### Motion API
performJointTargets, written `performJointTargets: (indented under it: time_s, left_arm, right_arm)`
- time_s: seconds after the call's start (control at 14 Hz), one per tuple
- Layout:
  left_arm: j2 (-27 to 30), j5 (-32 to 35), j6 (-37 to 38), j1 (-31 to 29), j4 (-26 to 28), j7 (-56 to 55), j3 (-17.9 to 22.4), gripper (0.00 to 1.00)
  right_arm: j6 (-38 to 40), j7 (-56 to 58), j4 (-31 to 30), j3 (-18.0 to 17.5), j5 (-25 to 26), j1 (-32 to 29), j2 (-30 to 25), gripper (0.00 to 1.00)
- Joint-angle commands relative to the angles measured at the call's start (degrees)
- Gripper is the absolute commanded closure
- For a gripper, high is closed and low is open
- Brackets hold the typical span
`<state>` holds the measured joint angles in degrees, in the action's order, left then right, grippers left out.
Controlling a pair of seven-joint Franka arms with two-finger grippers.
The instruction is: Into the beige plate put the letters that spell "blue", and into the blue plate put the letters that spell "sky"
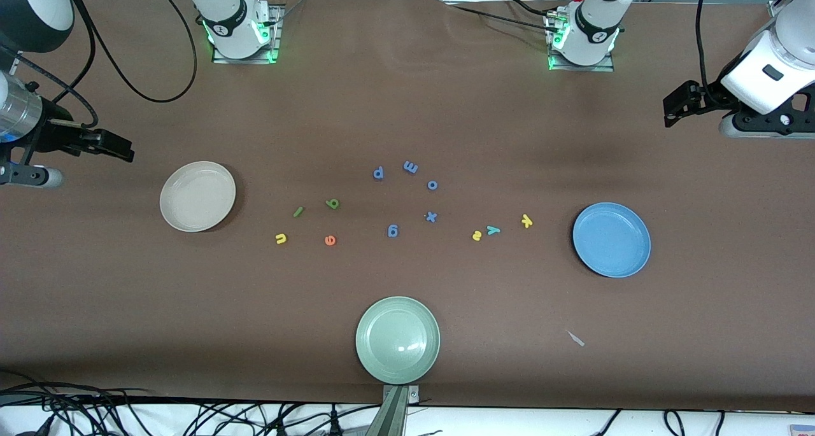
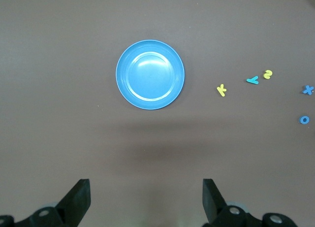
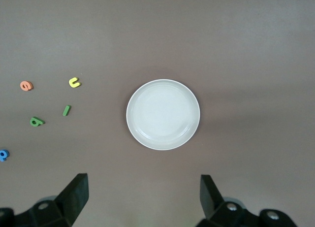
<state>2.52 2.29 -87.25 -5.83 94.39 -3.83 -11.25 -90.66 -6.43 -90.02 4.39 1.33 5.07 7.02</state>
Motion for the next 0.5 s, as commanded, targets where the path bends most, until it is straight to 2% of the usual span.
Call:
performJointTargets:
  time_s: [0.0, 0.43]
  left_arm:
    - [0.5, 1.3, 1.1, -0.1, -0.5, 0.1, -0.1, 0.0]
    - [0.5, 1.2, 1.1, -0.1, -0.5, 0.1, -0.1, 0.0]
  right_arm:
    - [0.4, -0.5, -0.1, -0.5, 0.2, -0.6, -0.3, 0.0]
    - [0.4, -0.4, -0.1, -0.5, 0.2, -0.6, -0.3, 0.0]
